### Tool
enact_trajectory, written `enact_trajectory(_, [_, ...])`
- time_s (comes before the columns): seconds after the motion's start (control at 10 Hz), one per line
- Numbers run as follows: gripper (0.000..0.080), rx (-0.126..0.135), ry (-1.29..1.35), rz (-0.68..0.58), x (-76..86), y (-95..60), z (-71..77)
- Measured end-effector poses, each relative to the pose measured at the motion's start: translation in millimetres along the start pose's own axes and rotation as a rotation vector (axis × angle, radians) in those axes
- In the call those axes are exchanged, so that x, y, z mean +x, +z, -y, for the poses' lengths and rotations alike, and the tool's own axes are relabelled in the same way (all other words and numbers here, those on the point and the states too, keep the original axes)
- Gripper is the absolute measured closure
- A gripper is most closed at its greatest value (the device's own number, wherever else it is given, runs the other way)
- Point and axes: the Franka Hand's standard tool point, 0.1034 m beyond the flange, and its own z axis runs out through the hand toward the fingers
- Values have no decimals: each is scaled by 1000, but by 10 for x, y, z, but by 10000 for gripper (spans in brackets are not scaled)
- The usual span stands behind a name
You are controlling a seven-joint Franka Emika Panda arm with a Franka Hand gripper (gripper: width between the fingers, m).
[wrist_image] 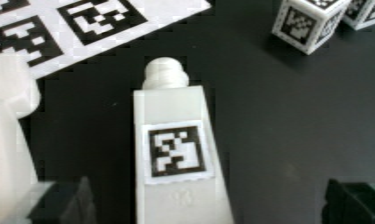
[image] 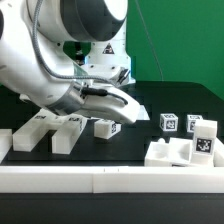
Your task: Assemble chair
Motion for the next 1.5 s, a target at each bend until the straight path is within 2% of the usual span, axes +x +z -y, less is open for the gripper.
enact_trajectory(0.6, [150,-9,2,-24,83,144,20])
enact_trajectory(0.9, [150,-9,6,-29,104,167,0])
enact_trajectory(1.1, [416,-10,8,-28,111,186,-13])
enact_trajectory(1.2, [503,-10,9,-28,112,190,-15])
enact_trajectory(1.5, [504,-9,10,-27,113,188,-21])
